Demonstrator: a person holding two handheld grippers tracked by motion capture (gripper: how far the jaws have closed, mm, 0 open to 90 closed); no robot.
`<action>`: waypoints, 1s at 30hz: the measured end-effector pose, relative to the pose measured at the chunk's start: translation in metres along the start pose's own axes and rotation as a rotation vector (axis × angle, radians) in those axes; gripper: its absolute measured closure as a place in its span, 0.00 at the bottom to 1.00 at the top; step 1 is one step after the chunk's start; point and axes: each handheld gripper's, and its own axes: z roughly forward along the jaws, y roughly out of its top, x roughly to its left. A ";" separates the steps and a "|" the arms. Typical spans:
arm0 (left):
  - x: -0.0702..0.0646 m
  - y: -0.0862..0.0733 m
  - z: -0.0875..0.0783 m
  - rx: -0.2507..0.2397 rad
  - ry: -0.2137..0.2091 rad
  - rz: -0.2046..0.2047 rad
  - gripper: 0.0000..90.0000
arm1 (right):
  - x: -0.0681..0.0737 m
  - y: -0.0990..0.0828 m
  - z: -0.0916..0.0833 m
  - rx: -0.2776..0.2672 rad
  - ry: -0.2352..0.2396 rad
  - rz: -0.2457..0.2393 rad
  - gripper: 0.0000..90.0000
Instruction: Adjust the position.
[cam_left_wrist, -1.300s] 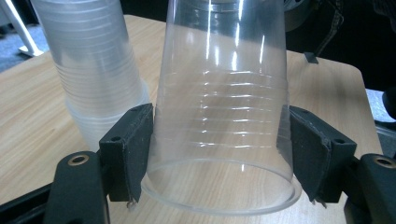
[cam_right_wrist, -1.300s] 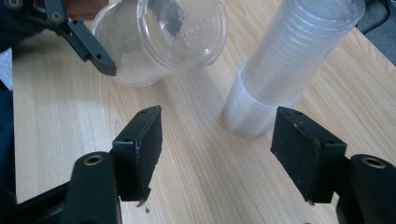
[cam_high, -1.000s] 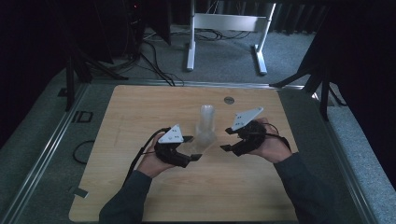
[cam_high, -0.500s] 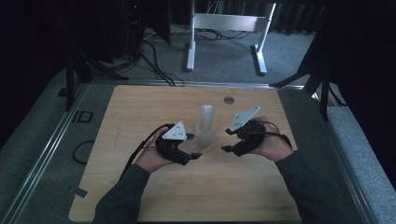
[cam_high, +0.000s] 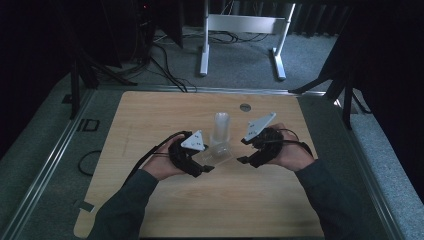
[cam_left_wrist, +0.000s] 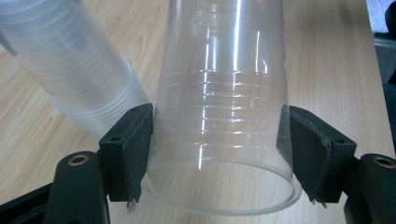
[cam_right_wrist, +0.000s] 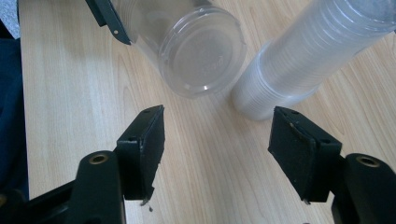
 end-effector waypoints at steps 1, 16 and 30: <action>0.000 0.000 0.000 0.002 -0.001 0.000 0.32 | 0.000 0.000 0.000 0.001 0.002 0.000 0.40; -0.006 0.001 0.006 0.073 -0.001 0.049 0.32 | 0.004 0.006 0.007 0.073 0.037 -0.052 0.38; -0.012 0.006 0.016 0.134 -0.022 0.095 0.32 | 0.009 0.012 0.018 0.139 0.077 -0.080 0.37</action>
